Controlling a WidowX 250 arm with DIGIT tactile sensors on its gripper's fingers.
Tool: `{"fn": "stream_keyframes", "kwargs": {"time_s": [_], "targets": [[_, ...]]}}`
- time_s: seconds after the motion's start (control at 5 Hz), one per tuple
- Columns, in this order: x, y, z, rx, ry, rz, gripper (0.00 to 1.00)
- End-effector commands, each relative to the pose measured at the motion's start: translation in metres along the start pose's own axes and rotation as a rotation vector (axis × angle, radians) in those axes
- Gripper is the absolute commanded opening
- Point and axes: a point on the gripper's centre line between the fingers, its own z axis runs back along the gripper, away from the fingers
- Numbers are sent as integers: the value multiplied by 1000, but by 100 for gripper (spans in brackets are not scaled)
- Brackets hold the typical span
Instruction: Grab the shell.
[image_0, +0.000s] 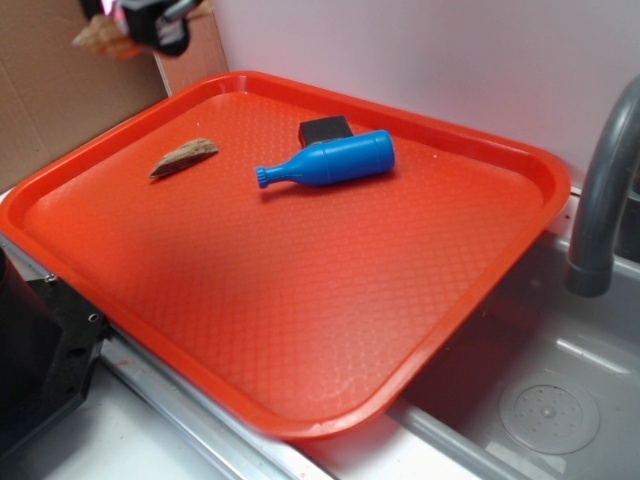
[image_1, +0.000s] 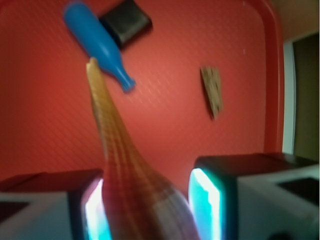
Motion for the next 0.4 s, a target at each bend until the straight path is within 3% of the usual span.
{"fn": "stream_keyframes", "kwargs": {"time_s": [0.0,0.2], "targets": [[22,-7,37,-76,-63,-10,0],[22,-7,40,-86,-71,-6,0]]}}
